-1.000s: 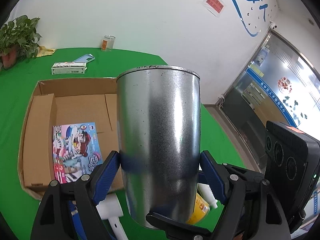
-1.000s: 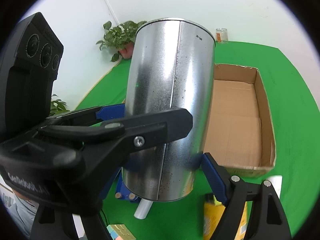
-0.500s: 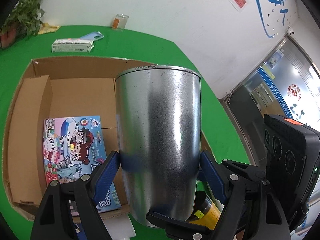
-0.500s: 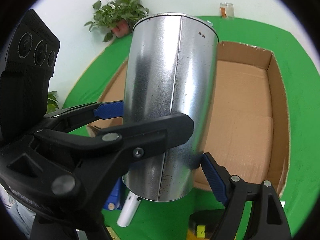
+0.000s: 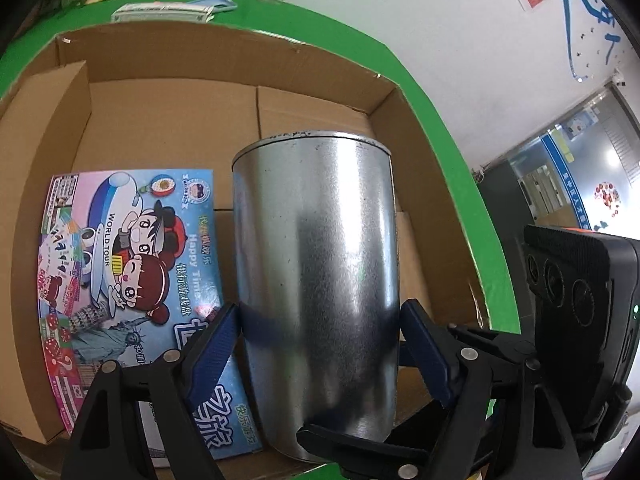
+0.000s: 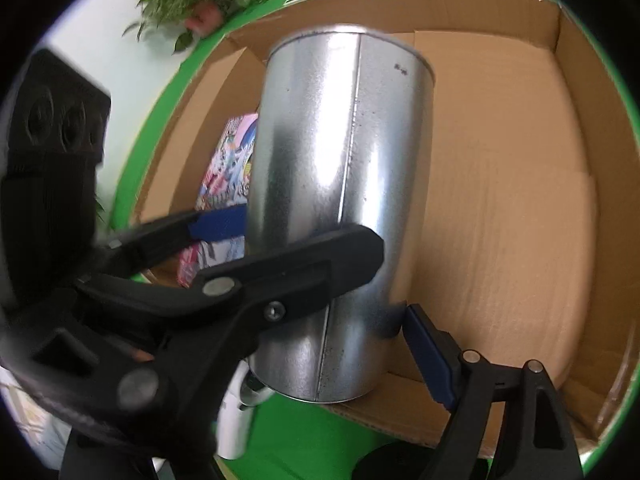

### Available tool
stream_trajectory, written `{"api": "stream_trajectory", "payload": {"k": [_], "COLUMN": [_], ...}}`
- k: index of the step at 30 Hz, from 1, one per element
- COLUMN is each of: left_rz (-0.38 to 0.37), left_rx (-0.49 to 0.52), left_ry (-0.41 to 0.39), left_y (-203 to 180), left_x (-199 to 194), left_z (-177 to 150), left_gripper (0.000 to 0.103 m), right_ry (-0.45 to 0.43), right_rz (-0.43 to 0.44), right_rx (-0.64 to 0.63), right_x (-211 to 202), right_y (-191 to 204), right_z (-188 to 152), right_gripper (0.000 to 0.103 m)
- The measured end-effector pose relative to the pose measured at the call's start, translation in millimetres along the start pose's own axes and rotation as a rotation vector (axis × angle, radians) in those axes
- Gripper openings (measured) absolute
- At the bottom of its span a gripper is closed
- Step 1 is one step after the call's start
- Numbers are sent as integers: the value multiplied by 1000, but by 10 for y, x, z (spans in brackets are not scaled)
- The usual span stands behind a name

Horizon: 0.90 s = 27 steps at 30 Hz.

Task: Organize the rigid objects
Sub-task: 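Carry the silver can with both grippers and set it upright beside the game box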

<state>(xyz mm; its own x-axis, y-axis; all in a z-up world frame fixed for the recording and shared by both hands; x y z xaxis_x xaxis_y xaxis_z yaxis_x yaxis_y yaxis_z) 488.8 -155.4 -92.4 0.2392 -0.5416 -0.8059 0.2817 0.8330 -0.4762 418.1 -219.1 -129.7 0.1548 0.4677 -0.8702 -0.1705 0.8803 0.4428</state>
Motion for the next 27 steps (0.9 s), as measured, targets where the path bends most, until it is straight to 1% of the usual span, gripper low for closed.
{"api": "stream_trajectory", "payload": {"k": [3,5,6,7,8,9,11,14,16,17,18,19,20,21,22,23,24,25,26,27], "left_rz": [-22,-30,-27,-6,7,10,-8,-3,-9,4,21,43,79,120,168,197,241,271,291,301], "left_rx": [-27,-24,-14,6,15,17,12,41,41,37,35,38,47,57,75,90,117,138,170,206], "left_ry": [12,29,36,30,24,17,17,19,20,2,-34,-87,-169,-251,-346,-406,-497,-570,-631,-658], "left_y": [57,107,115,120,140,141,94,36,16,43,75,109,151,184,201,205,189,174,146,125], "left_x": [18,38,45,37,31,11,-43,-113,-162,-233,-325,-452,-655,-876,-1131,-1294,-1531,-1712,-1876,-1980], "left_z": [-22,-32,-49,-59,-53,-57,-103,-196,-258,-276,-271,-255,-238,-234,-257,-288,-359,-446,-566,-683], "left_gripper": [80,80,79,79,79,79,79,79,73,71,71,71,72,78,82,94,102,103,103,103], "right_ry": [-4,-13,-20,-35,-42,-51,-67,-77,-92,-104,-121,-144,-181,-240,-291,-377,-432,-502,-538,-586], "right_rz": [25,46,50,56,54,50,44,31,23,12,0,-21,-58,-105,-144,-218,-271,-338,-368,-393], "right_rx": [20,17,16,19,22,24,21,19,15,7,-1,-16,-40,-66,-81,-93,-97,-98,-96,-87], "right_x": [-12,-72,-99,-132,-152,-157,-142,-167,-179,-186,-217,-255,-337,-467,-579,-766,-890,-1036,-1108,-1198], "right_y": [44,63,41,14,25,18,31,1,0,23,45,68,93,114,109,96,67,49,45,40], "right_z": [-7,-63,-47,-42,-46,-59,-45,-44,-57,-74,-105,-123,-168,-241,-302,-419,-502,-621,-687,-804], "right_gripper": [82,82,81,76,73,71,71,71,71,71,71,71,72,74,80,82,82,83,83,83]}}
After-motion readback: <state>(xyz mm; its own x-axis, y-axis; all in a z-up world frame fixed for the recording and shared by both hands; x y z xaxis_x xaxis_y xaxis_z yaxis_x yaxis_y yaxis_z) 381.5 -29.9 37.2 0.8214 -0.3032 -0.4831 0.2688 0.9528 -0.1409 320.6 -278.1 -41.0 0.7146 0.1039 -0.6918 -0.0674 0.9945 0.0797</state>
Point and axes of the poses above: each gripper's, at about its wrist camera, not at the fingertips, and x roughly the way its jaws point, y to its left, z to its top, the point moved 8 cm from there along x, roughly the way its jaws point, and after that the axes turned 2 degrees about x, right-handed, at the moved point
